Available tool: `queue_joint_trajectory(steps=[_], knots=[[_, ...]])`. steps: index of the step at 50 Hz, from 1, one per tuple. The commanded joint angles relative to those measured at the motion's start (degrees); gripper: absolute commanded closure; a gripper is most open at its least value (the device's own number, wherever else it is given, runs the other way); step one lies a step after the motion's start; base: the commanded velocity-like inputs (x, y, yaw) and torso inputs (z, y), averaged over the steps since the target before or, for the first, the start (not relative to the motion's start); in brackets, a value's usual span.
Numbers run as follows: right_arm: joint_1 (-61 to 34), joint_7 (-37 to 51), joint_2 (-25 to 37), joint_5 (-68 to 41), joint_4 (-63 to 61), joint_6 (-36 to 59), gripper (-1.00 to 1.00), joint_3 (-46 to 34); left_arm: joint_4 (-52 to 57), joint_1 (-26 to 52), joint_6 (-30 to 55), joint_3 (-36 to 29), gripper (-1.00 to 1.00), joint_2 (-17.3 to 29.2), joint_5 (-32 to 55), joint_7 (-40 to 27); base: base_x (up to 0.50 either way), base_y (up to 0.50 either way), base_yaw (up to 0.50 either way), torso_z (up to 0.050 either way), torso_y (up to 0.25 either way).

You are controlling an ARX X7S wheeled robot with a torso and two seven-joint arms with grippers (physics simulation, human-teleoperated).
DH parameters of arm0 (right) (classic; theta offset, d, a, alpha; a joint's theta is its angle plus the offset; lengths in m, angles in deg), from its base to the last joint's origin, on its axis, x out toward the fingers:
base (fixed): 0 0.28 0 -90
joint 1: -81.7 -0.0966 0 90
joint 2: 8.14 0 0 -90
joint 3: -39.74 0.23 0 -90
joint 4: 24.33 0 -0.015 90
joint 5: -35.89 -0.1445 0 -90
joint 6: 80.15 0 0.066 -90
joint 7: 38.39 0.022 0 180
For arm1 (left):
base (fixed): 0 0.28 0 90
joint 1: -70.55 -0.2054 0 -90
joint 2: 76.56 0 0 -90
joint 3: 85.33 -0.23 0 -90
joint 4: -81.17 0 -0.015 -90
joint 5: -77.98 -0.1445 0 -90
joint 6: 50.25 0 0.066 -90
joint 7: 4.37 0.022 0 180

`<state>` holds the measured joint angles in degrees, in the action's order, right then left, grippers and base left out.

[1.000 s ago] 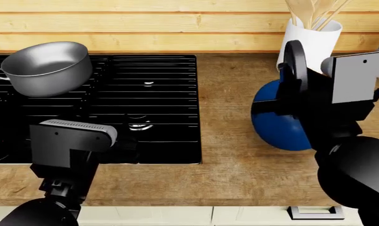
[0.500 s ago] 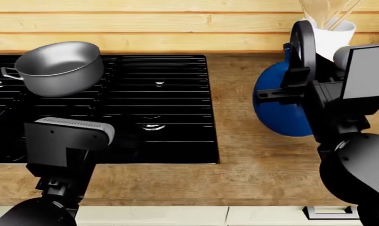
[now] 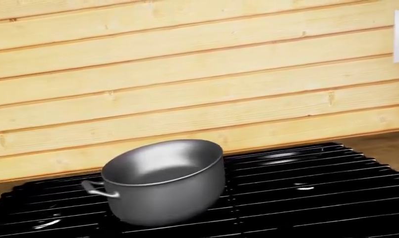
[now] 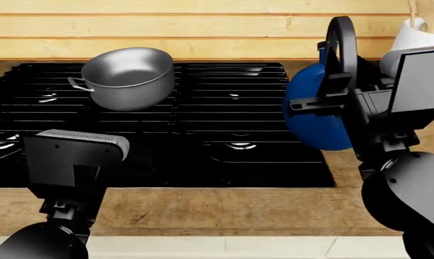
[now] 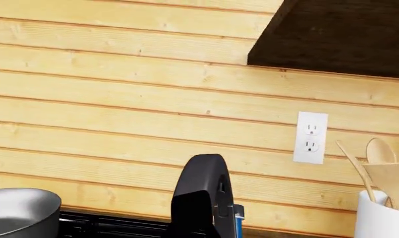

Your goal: Pick the kettle from the counter and place it on a stove burner. Then turn the burner on.

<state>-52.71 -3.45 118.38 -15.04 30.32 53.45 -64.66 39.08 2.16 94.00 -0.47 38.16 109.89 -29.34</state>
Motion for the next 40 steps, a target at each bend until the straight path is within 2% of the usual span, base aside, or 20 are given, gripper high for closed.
queue_joint_trajectory(steps=[1,17,40], knots=[[0.1,-1.3,-0.2,2.3,-0.3,-1.6,1.00,0.7,-0.7,1.0,-0.7,-0.5,-1.00,-0.4,-0.7,-0.7,0.00,0.50,0.00,0.000,0.000],[0.9,-1.2,0.2,2.9,-0.4,-2.7,1.00,1.1,-1.1,1.8,-0.8,-1.5,-1.00,-0.5,-0.8,-1.2,0.02,0.33,0.00,0.000,0.001],[2.3,-2.2,-0.3,4.4,1.3,-5.6,1.00,1.2,-0.1,3.8,1.3,-2.2,-1.00,-0.6,0.4,-2.3,0.08,0.05,0.00,0.000,0.001]])
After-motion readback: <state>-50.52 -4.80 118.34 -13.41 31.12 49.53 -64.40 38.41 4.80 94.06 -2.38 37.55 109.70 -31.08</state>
